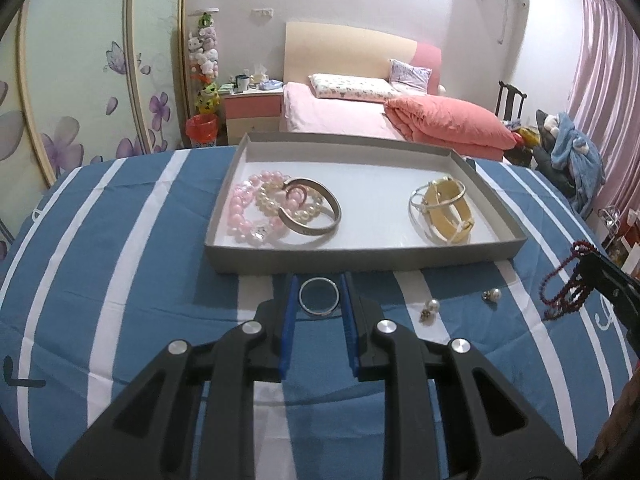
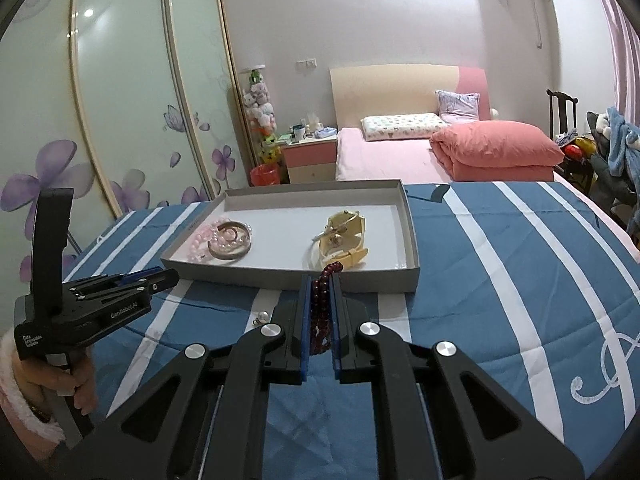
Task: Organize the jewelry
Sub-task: 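Carry the ring and the red beaded bracelet up into the tray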
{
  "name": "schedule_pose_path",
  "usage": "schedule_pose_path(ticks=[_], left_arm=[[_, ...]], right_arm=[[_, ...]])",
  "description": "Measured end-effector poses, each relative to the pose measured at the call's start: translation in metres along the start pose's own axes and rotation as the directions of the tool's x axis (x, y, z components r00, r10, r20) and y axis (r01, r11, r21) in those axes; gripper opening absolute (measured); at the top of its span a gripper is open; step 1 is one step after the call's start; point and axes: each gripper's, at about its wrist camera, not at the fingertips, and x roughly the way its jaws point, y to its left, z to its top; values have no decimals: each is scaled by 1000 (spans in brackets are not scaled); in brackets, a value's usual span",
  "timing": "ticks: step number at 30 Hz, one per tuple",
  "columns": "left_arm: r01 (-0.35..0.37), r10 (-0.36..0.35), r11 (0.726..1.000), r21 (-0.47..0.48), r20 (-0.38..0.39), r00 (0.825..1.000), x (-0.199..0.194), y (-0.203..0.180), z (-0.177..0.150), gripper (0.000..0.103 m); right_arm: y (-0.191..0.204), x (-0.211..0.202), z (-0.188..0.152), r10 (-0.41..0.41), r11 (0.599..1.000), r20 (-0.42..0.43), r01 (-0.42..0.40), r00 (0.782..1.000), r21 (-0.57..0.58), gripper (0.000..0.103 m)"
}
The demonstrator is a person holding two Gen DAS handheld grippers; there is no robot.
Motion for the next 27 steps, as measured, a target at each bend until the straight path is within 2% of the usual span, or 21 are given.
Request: schedule_pose_path(ticks=[20, 27], left_arm=[[-18, 20, 999, -39, 61, 998, -16, 13, 7, 22], [-32, 39, 998, -62, 110, 993, -26, 18, 12, 22]], right_arm=[[3, -3, 5, 23, 1000, 40, -23, 999, 1, 9], [5, -7, 12, 23, 1000, 74, -24, 997, 1, 9]])
